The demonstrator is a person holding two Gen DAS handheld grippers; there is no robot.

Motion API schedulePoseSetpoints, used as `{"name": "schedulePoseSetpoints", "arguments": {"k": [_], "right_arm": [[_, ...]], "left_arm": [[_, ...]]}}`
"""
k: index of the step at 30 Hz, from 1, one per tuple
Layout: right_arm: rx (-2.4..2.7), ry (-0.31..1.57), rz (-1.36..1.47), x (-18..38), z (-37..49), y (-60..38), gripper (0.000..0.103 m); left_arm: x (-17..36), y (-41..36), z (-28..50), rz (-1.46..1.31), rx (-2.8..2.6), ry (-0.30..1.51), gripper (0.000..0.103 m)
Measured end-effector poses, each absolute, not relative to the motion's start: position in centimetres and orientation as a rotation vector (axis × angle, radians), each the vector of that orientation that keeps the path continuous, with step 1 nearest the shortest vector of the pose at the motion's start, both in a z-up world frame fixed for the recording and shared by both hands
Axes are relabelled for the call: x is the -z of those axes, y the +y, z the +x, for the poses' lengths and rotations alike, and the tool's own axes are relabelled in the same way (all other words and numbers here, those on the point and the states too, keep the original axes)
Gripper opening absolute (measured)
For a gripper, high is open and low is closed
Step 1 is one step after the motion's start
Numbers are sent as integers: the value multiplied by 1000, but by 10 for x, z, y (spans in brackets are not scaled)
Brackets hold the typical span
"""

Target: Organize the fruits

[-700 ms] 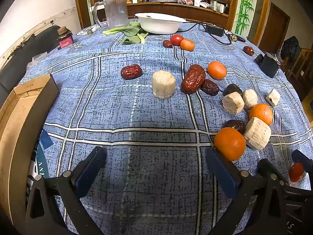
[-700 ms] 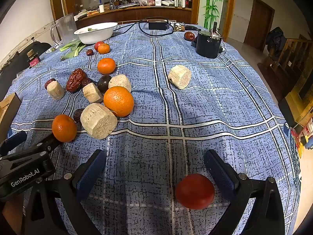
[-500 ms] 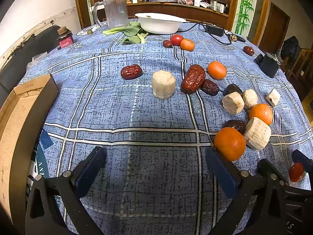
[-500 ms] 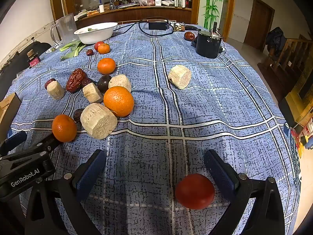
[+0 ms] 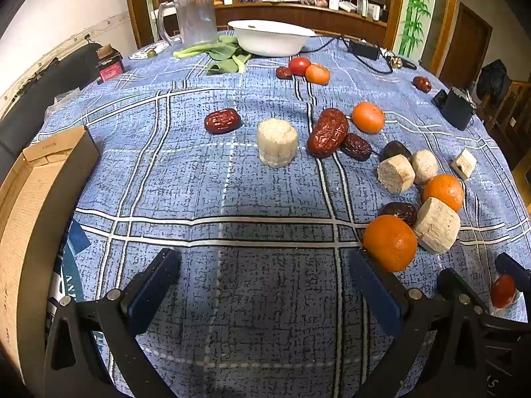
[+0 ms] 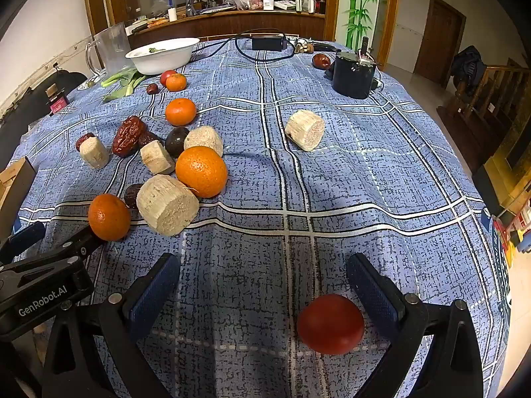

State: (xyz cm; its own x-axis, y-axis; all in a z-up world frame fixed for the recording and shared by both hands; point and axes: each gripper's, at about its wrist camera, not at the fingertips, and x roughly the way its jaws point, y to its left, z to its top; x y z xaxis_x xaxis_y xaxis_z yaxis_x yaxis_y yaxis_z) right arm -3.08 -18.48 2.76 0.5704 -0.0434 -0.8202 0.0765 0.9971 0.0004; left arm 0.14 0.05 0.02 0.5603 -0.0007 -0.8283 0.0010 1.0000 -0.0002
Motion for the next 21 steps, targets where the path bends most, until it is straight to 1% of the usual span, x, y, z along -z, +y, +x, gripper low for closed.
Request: {"name": "schedulePoseSetpoints", "arguments": {"k": [8, 14, 15, 16, 18, 21], "right_arm": [[47, 992, 25, -29, -31, -185, 102], [48, 1034, 29, -30, -29, -182, 102], [48, 1044, 27, -30, -25, -182, 102], [51, 1055, 30, -29, -23, -183, 102], [73, 1078, 41, -30, -20, -182, 102], [106, 1096, 69, -32, -22, -181, 102]], "left_arm": [[-3, 3, 17, 37, 74, 1083, 103], [-7, 9, 5, 0, 94, 1163, 100], [-9, 9, 4, -13, 108, 1176, 98], [-12, 11, 2, -40, 133, 1191, 93], [-21, 12, -6, -66, 171, 1193, 87], [-41, 14, -20, -33, 159, 1133, 87]]}}
